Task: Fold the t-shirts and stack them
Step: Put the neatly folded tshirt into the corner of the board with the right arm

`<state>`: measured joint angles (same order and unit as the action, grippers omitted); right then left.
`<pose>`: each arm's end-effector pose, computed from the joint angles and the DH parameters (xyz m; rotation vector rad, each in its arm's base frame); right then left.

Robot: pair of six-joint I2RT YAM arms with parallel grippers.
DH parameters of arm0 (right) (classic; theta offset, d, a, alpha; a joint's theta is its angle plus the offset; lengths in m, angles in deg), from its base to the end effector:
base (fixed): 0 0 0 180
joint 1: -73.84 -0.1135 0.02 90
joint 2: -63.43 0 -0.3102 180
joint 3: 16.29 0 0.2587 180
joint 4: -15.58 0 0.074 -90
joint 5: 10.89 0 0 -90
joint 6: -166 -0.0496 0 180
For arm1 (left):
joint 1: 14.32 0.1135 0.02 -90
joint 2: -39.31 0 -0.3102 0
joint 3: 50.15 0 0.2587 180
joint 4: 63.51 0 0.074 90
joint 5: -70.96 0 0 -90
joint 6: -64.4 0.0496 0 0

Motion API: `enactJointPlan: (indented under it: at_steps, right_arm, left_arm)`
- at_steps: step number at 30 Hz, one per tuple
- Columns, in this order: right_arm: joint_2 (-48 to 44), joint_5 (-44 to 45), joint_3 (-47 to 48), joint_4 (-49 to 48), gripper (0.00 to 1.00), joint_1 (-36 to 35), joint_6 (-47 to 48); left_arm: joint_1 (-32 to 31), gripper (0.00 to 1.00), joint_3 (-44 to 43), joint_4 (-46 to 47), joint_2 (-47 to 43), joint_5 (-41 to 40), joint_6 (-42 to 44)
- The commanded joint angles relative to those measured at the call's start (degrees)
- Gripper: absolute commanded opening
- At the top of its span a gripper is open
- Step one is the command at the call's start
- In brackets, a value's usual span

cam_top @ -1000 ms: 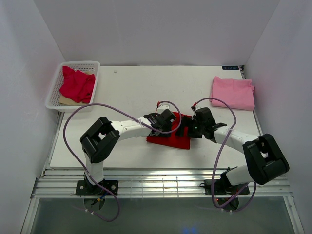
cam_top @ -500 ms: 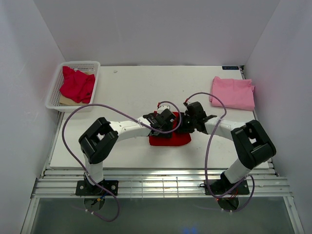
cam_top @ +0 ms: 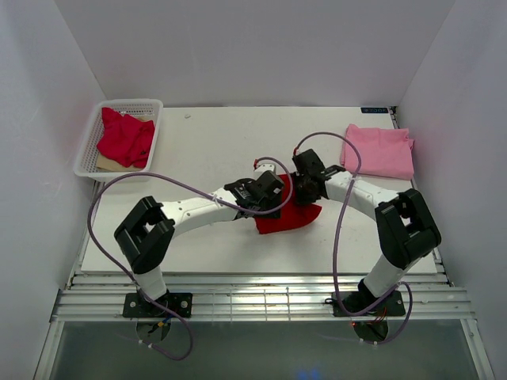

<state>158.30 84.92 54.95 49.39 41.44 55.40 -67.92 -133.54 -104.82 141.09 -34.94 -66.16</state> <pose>0.2980 0.1832 0.2149 -0.2272 2.5708 0.2191 0.2425 -0.3060 0.2305 0.1953 2.5654 -0.2653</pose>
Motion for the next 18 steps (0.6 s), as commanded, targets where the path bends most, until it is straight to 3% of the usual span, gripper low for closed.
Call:
enactJointPlan:
  at_steps: [1,18]
  right_arm:
    - [-0.65,9.84,9.64,7.71,0.08,2.25,7.14]
    - [12.69,10.11,33.74,10.62,0.08,19.39,26.57]
  left_arm:
    - [-0.01,0.73,-2.01,-1.01,-7.19,-1.76,-0.84]
    - [0.08,0.72,6.42,-4.09,-14.85,-2.82,-5.67]
